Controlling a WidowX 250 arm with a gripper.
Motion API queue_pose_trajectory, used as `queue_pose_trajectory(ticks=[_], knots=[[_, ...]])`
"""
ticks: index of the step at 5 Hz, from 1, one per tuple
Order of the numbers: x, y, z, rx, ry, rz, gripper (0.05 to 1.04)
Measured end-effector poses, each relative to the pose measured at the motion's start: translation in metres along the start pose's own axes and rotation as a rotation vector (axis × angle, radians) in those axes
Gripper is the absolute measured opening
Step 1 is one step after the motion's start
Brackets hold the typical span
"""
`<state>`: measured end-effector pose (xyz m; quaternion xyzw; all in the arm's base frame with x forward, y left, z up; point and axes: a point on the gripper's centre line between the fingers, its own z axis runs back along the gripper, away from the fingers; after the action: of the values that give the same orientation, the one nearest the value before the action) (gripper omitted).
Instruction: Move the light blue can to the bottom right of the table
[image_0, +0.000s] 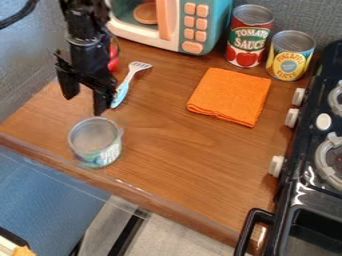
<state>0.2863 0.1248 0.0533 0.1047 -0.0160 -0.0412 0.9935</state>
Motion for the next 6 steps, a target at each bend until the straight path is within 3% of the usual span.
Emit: queue_pose_trajectory(ticks=[1, 2, 5, 6], knots=[[-0.011, -0.003, 0.001, 0.011, 0.038, 0.01, 0.998], [-0.011, -0.003, 0.001, 0.01, 0.035, 0.014, 0.998], [-0.049, 0.045, -0.01, -0.003, 0.048, 0.139, 0.998], [-0.054, 0.038, -0.017, -0.013, 0.054, 0.121, 0.998]])
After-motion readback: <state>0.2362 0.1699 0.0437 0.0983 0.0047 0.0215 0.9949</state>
